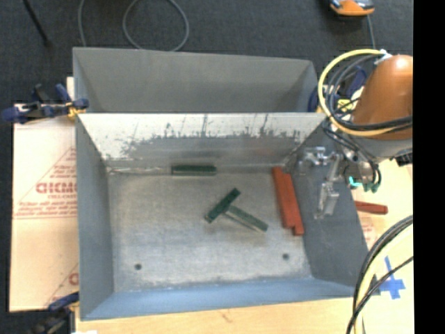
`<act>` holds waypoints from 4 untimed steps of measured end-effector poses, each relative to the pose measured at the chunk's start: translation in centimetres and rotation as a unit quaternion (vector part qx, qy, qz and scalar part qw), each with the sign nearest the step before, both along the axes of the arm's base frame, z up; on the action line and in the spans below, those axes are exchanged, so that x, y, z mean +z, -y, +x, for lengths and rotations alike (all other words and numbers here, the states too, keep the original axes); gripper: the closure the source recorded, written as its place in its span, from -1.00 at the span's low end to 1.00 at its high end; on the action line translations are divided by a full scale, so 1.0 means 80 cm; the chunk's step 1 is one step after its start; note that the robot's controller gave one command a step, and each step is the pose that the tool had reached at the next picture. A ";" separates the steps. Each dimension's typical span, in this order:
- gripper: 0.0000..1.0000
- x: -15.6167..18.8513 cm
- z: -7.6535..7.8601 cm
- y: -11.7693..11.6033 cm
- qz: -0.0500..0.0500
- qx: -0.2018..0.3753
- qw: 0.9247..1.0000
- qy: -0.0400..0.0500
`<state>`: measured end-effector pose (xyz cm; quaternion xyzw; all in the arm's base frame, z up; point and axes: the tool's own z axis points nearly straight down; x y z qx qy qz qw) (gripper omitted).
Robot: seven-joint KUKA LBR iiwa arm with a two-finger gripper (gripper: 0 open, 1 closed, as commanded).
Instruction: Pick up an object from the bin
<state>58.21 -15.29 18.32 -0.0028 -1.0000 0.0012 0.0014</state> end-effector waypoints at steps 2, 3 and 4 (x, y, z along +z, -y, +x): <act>-1.00 -0.140 0.045 -0.190 0.002 0.166 0.986 0.005; 1.00 -0.140 0.045 -0.186 0.000 0.164 0.986 0.004; 1.00 0.088 0.043 -0.183 -0.001 0.171 0.985 0.008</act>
Offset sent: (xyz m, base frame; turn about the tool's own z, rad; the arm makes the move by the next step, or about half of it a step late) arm 0.0138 0.0349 -0.1110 -0.1126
